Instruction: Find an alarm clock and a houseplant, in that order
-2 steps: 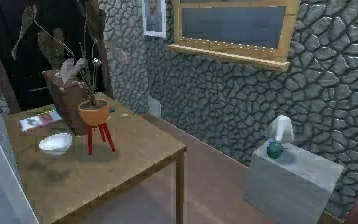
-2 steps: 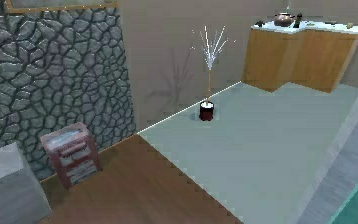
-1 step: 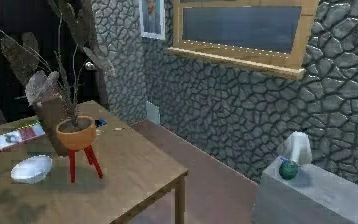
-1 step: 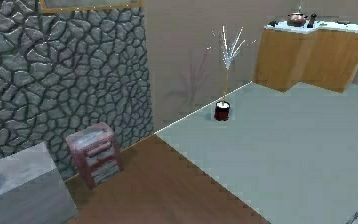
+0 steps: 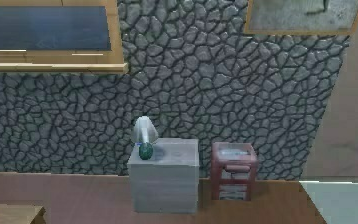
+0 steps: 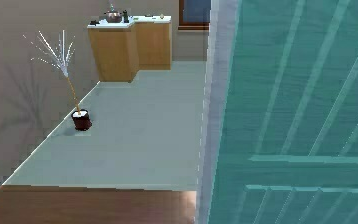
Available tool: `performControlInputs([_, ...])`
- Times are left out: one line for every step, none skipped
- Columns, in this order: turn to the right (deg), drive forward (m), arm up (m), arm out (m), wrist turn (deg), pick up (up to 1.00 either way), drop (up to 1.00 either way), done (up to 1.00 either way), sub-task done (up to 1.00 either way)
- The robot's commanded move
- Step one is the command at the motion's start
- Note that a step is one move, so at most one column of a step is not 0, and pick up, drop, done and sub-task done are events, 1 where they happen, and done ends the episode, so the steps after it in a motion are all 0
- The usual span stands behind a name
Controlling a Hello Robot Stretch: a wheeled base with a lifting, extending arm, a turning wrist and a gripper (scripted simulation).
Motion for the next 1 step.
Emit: performControlInputs([0.0, 0.35, 0.0, 0.0, 0.0, 0.0, 0.0, 0.0, 0.0])
